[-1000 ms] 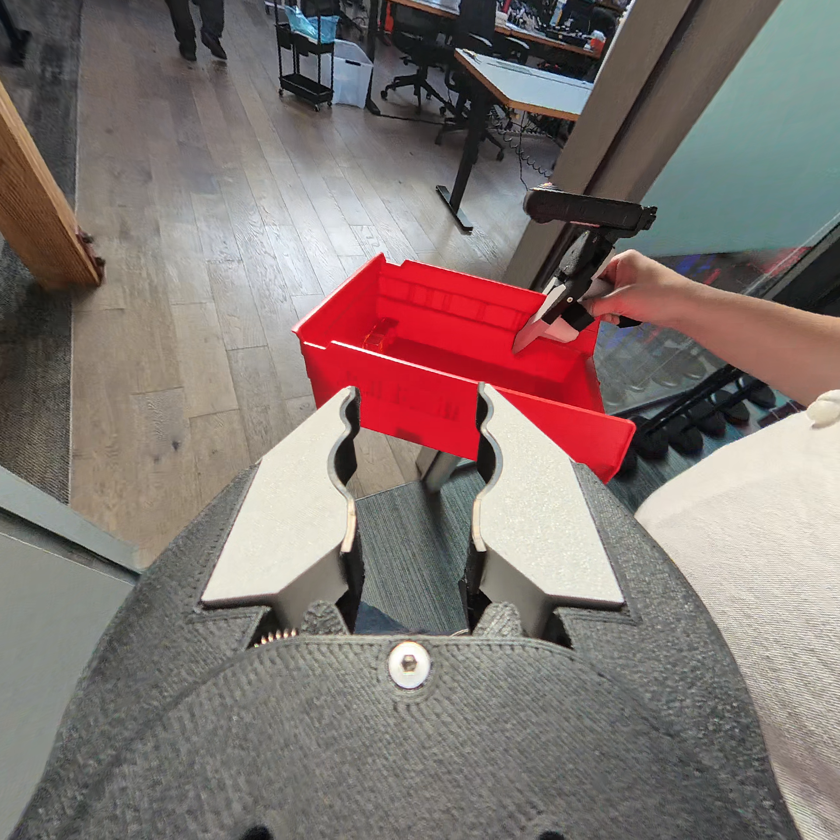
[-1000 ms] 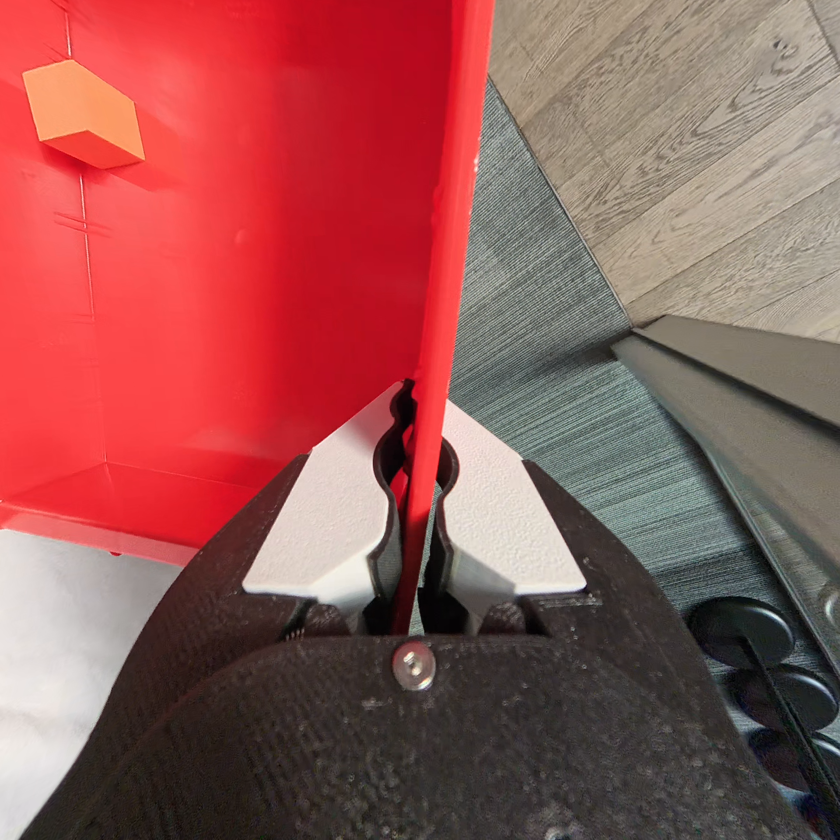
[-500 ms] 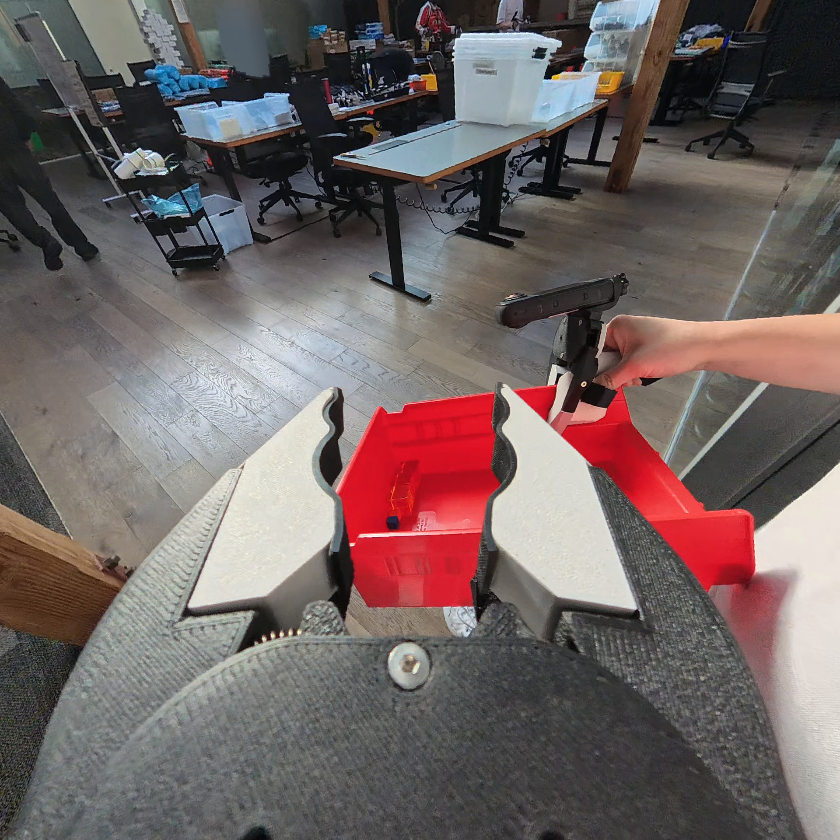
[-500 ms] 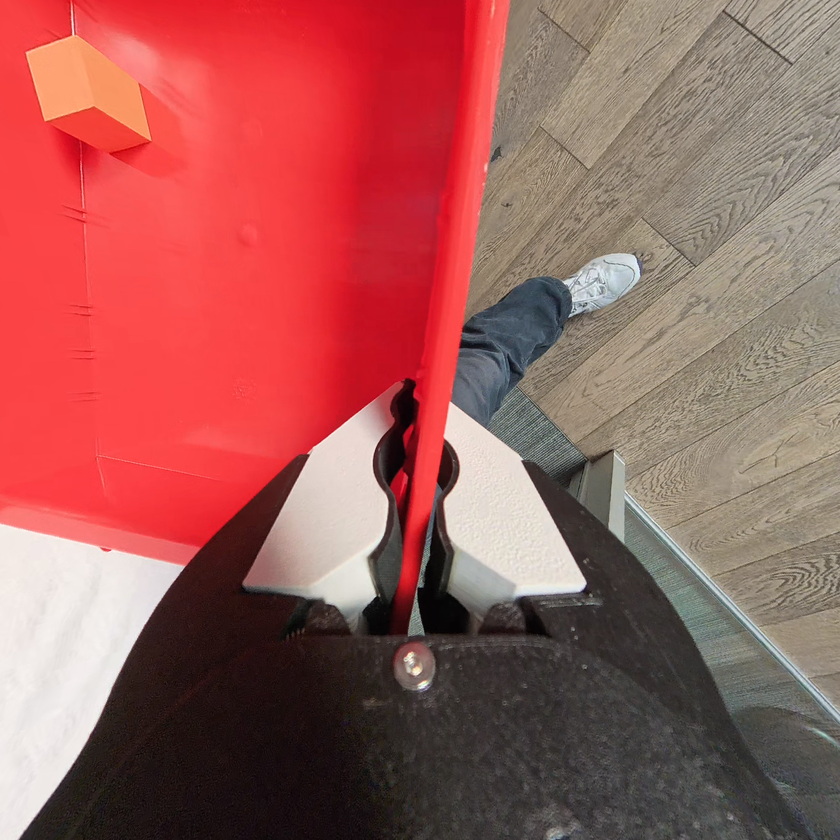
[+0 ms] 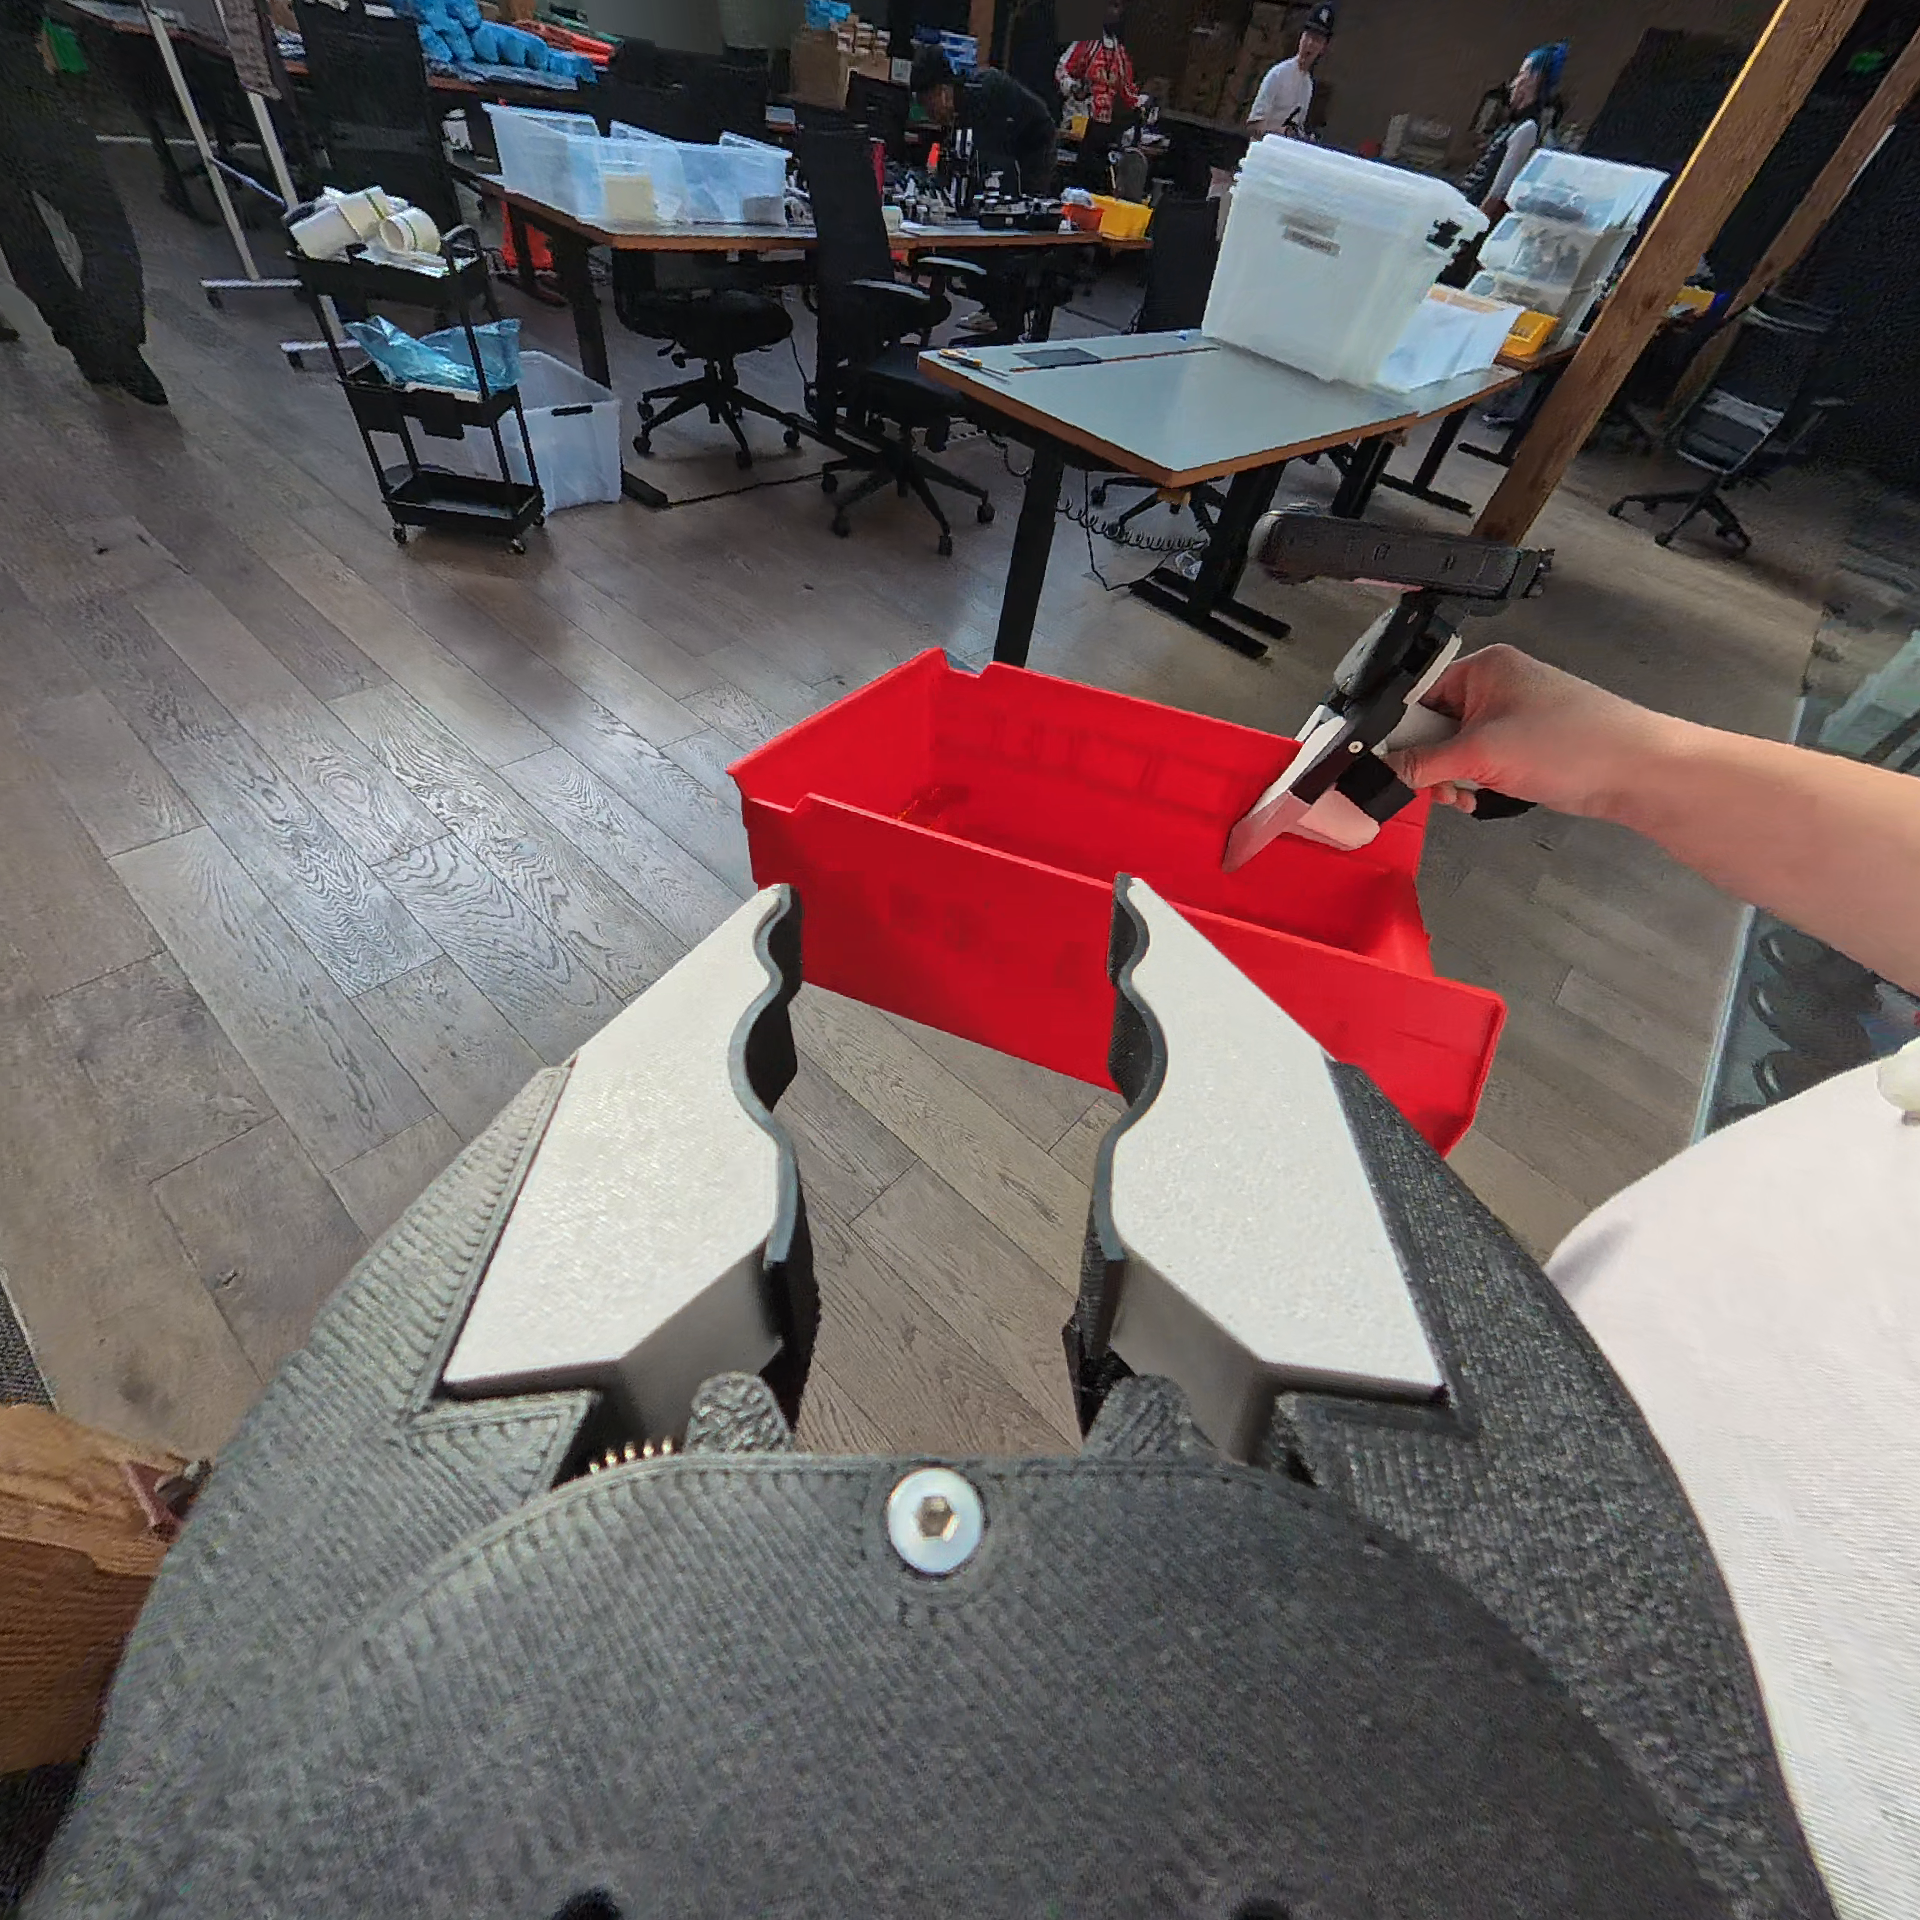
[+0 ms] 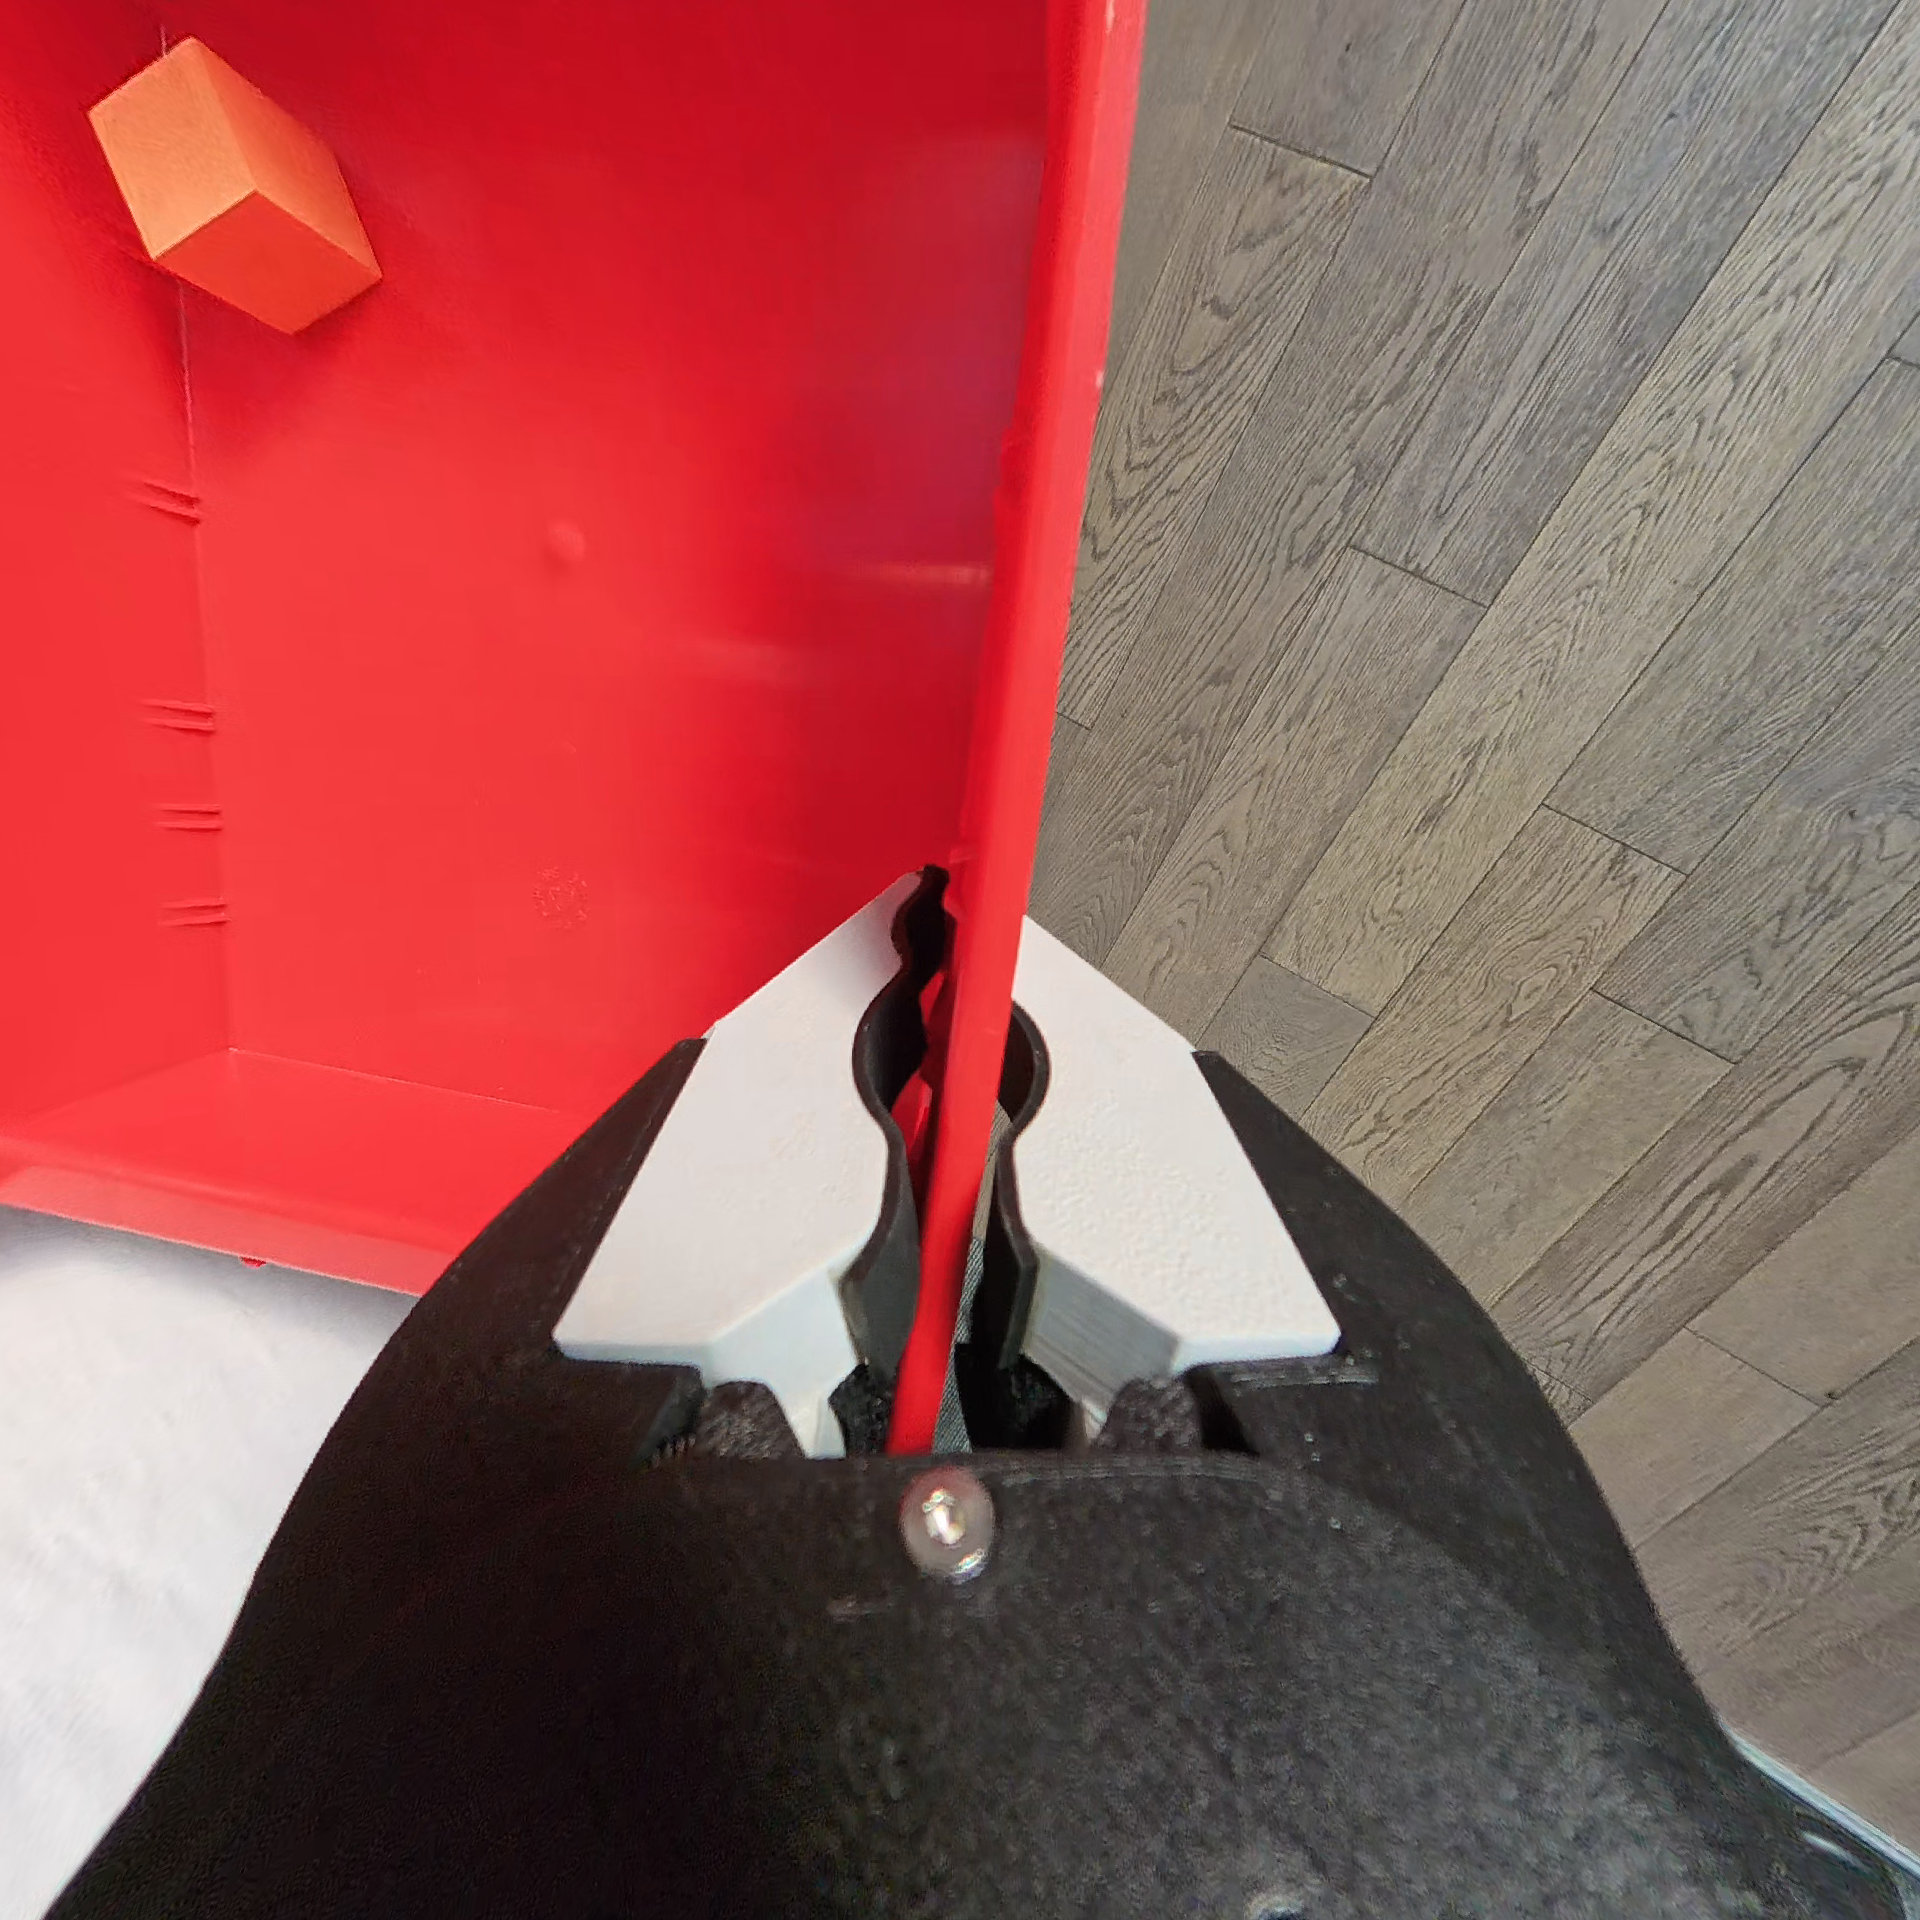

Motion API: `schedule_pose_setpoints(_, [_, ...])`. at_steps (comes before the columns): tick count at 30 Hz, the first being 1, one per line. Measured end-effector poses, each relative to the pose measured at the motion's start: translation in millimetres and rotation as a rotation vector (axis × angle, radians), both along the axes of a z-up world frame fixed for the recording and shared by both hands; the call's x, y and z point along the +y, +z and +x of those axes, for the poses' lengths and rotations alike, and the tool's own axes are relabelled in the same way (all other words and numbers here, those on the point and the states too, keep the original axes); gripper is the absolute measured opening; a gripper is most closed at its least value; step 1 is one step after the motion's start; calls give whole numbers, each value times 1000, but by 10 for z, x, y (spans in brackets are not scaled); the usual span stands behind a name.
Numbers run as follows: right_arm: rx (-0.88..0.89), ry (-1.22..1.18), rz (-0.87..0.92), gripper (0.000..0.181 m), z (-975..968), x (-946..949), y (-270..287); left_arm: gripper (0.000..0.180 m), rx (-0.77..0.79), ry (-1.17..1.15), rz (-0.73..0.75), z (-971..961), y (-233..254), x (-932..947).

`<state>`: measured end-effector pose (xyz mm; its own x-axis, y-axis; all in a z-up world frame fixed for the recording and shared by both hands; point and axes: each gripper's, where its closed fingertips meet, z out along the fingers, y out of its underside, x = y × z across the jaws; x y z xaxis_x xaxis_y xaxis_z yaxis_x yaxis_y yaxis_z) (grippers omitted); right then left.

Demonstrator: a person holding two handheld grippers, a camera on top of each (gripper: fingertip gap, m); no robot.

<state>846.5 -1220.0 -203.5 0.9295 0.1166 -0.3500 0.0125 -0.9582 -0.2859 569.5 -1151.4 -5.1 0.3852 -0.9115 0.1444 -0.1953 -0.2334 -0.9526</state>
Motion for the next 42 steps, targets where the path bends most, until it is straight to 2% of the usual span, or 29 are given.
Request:
schedule_pose_setpoints(4, [9, -174, 35, 1, 587, 885, -90, 57, 33, -160, 23, 677, -187, 1254])
schedule_pose_setpoints(12, [103, -479, -26, 1, 1599, 1838, -102, 55, 65, -555, 28, 2694, 236, 3110])
schedule_pose_setpoints(16, [156, -569, -54, 1, 2286, 2199, -253, 55, 14, -680, 36, 3862, 257, 3709])
schedule_pose_setpoints(21, [126, -611, -81, 1, 3568, 2688, -468, 52, -43, -710, 3, 5312, -1, 4424])
schedule_pose_setpoints(25, [111, -685, -112, 1, 4757, 3094, -512, 54, 12, -703, -36, 6381, -154, 5071])
schedule_pose_setpoints(29, [75, -759, -118, 1, 6031, 3391, -457, 54, 2, -661, -69, 7314, -146, 5720])
schedule_pose_setpoints(35, [18, -925, -68, 1, 7945, 3747, -513, 54, 59, -626, -62, 8777, -471, 6663])
schedule_pose_setpoints(42, [4, -1191, -21, 2, 10037, 4079, -679, 52, 47, -726, -34, 10955, -314, 7504])
